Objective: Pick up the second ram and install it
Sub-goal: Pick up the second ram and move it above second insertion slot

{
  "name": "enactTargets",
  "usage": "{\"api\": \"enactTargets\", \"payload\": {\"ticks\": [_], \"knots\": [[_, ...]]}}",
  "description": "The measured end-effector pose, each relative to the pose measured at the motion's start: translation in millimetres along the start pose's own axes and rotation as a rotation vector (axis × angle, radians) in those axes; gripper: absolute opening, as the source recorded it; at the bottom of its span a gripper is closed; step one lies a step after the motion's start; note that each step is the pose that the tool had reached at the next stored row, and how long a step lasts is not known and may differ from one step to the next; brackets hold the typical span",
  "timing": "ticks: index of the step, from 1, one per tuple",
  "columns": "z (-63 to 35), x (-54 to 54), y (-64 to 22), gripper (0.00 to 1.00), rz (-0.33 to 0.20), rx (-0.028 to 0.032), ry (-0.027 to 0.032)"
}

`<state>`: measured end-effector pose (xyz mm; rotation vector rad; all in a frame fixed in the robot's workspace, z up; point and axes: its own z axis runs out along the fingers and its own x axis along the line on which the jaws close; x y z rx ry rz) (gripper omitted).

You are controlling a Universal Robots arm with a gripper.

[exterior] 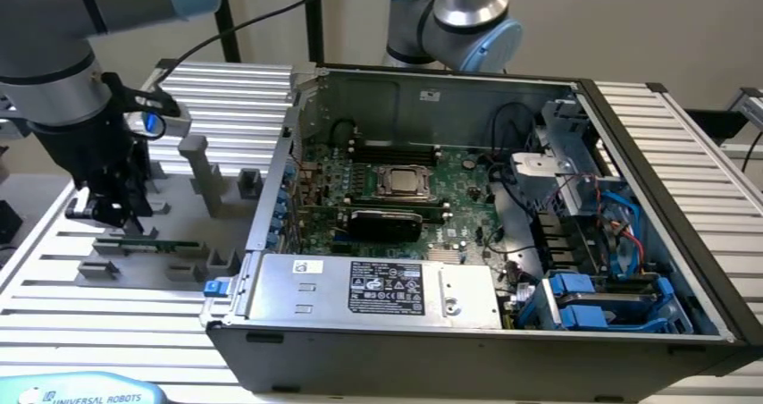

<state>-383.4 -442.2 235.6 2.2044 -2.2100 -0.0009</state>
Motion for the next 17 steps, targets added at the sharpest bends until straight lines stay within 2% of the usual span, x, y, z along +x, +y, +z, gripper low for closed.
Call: {"api": "enactTargets", "payload": {"ticks": [17], "knots": [[30.6, 4.0, -1.4, 0.36, -0.001, 0.0001, -0.0002]]}}
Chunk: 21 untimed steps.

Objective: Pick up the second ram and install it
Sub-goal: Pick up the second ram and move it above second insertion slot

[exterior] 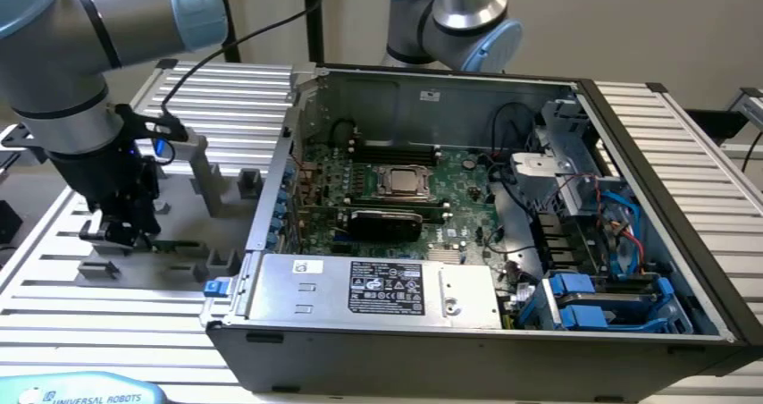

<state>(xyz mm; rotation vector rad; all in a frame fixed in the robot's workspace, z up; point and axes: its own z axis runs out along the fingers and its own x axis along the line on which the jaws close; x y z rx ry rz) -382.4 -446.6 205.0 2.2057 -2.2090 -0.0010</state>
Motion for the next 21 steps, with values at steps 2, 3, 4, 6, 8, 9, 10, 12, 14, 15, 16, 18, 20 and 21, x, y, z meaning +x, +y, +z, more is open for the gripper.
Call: {"api": "enactTargets", "payload": {"ticks": [2, 3, 4, 6, 8, 9, 10, 12, 14, 15, 16, 18, 20, 21], "knots": [[2.6, 0.8, -1.7, 0.36, 0.000, 0.0000, 0.0000], [3.7, 0.9, -2.7, 0.36, 0.000, 0.0000, 0.0000], [4.7, 0.9, -3.7, 0.36, 0.000, -0.0001, 0.0001], [6.7, 0.9, -5.4, 0.36, 0.000, 0.0000, 0.0000], [7.6, 0.8, -6.1, 0.36, 0.000, -0.0001, 0.0001], [7.9, 0.8, -6.3, 0.36, -0.001, -0.0002, 0.0002], [8.1, 0.9, -6.3, 0.36, -0.001, -0.0002, 0.0001], [8.3, 0.9, -6.5, 0.34, -0.001, -0.0001, 0.0001], [8.6, 0.9, -6.8, 0.27, -0.002, 0.0000, 0.0000], [8.7, 0.9, -6.8, 0.27, -0.002, -0.0001, 0.0001], [9.1, 0.9, -6.9, 0.27, -0.003, 0.0001, 0.0000], [10.0, 0.8, -7.0, 0.27, -0.003, 0.0001, -0.0001], [11.1, 0.6, -7.0, 0.27, -0.004, -0.0004, 0.0000], [11.6, 0.5, -7.0, 0.27, -0.005, -0.0006, -0.0001]]}}
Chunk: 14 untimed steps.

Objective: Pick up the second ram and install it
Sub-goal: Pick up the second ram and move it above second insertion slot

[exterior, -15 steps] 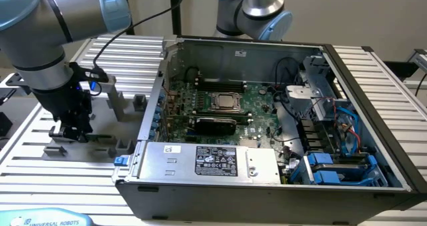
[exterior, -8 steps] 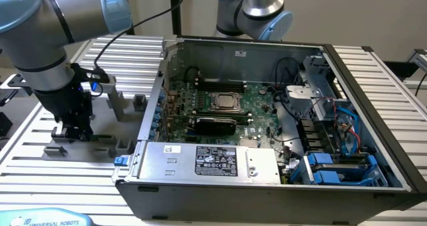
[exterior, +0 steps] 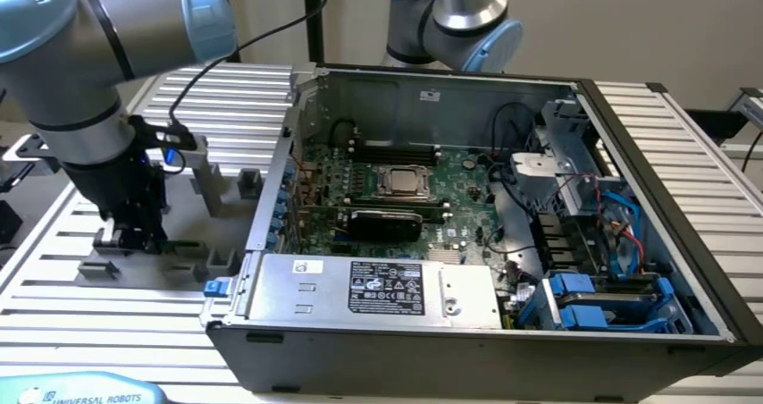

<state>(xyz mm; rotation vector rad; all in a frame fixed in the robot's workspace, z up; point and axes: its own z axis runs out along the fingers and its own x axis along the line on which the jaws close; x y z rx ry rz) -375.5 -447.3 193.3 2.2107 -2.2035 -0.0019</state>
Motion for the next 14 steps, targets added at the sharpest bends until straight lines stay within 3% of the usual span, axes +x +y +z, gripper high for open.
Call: {"api": "enactTargets", "payload": {"ticks": [14], "knots": [[1.7, -3.6, 0.0, 0.27, -0.003, -0.0088, -0.0001]]}}
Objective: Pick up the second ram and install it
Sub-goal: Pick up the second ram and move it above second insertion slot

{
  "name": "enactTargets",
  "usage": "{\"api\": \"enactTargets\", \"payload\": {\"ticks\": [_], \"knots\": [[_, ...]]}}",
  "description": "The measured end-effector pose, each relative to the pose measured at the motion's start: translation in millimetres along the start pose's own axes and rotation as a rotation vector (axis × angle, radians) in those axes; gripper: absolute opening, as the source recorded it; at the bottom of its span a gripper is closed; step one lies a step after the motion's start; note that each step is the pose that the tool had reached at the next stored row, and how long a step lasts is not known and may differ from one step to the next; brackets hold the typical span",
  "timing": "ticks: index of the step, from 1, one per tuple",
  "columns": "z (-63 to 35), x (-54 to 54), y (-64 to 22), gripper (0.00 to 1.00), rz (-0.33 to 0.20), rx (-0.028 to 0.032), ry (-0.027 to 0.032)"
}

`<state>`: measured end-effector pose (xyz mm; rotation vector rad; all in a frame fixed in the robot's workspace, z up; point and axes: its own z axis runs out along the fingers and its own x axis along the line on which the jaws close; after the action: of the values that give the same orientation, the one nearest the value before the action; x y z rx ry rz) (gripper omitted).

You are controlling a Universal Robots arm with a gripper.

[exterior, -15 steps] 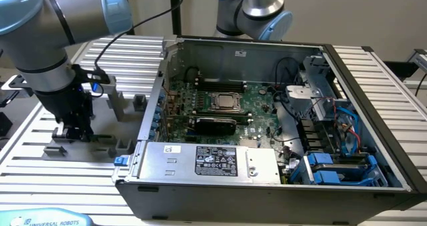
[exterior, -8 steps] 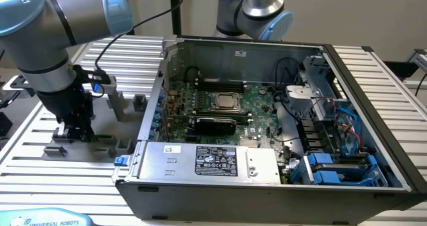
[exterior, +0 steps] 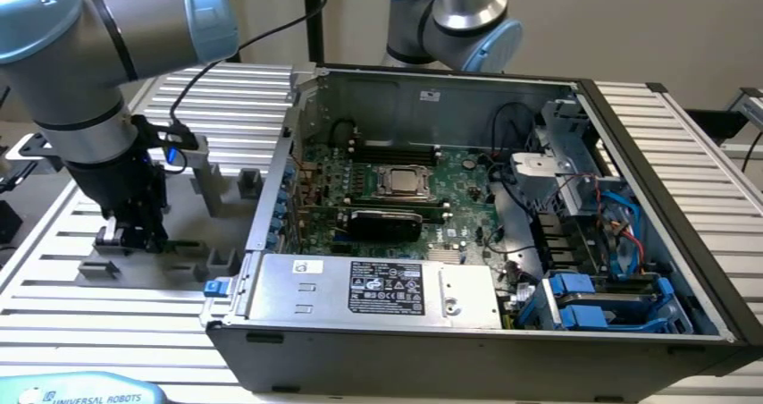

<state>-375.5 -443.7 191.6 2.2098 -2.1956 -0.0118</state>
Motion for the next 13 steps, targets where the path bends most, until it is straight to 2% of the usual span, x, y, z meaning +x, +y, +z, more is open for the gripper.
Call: {"api": "enactTargets", "payload": {"ticks": [7, 8, 13], "knots": [[0.0, 0.0, -0.1, 0.25, 0.000, -0.0008, 0.0007], [0.0, 0.0, -0.1, 0.18, 0.000, -0.0008, 0.0010], [0.0, 0.0, -0.1, 0.14, 0.000, -0.0008, 0.0039]]}}
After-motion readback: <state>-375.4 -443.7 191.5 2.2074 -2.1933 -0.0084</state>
